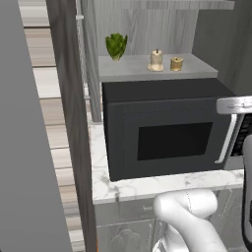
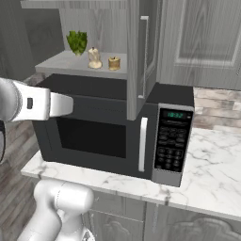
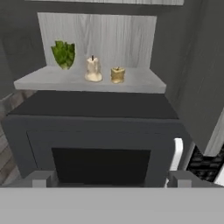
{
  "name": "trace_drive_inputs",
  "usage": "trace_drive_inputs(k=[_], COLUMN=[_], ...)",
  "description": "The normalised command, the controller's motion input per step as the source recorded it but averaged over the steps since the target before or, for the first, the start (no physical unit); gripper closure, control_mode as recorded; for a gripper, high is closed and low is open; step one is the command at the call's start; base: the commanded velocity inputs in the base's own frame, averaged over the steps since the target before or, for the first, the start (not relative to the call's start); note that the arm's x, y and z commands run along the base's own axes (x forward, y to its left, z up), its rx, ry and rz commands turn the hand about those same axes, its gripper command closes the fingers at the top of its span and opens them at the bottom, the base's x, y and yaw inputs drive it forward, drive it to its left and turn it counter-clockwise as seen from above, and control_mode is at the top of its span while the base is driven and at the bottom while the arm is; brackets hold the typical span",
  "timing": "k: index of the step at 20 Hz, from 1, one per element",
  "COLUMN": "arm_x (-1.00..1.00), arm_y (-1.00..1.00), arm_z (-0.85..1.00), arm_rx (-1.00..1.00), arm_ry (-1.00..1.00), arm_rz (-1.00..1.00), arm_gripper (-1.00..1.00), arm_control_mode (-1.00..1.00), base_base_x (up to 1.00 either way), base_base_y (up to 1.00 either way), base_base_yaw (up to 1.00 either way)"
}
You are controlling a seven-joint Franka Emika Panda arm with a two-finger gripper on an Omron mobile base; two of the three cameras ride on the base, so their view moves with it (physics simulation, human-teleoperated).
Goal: Pick the candle and candle from the dining table and place them in the open cabinet. Close the cabinet after placing the objects.
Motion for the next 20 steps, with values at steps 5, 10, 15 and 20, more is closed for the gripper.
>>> trace_drive_inputs(k=[5,10,15,20], arm_x=[-0.54,-0.24,-0.18,-0.24], arm_y=[-0.05,-0.28,-0.51,-0.41], arm_z=[0.00,0.00,0.01,0.00], arm_rx=[0.09,0.13,0.16,0.16], arm_ry=[0.02,0.08,0.13,0.13], arm_rz=[-0.05,-0.08,-0.12,-0.13], arm_gripper=[-1.00,-1.00,-1.00,-1.00], arm_control_mode=[-1.00,-1.00,-1.00,-1.00], base_base_x=[0.00,0.00,0.00,0.00], base_base_y=[0.00,0.00,0.00,0.00], base_base_yaw=[0.00,0.00,0.00,0.00])
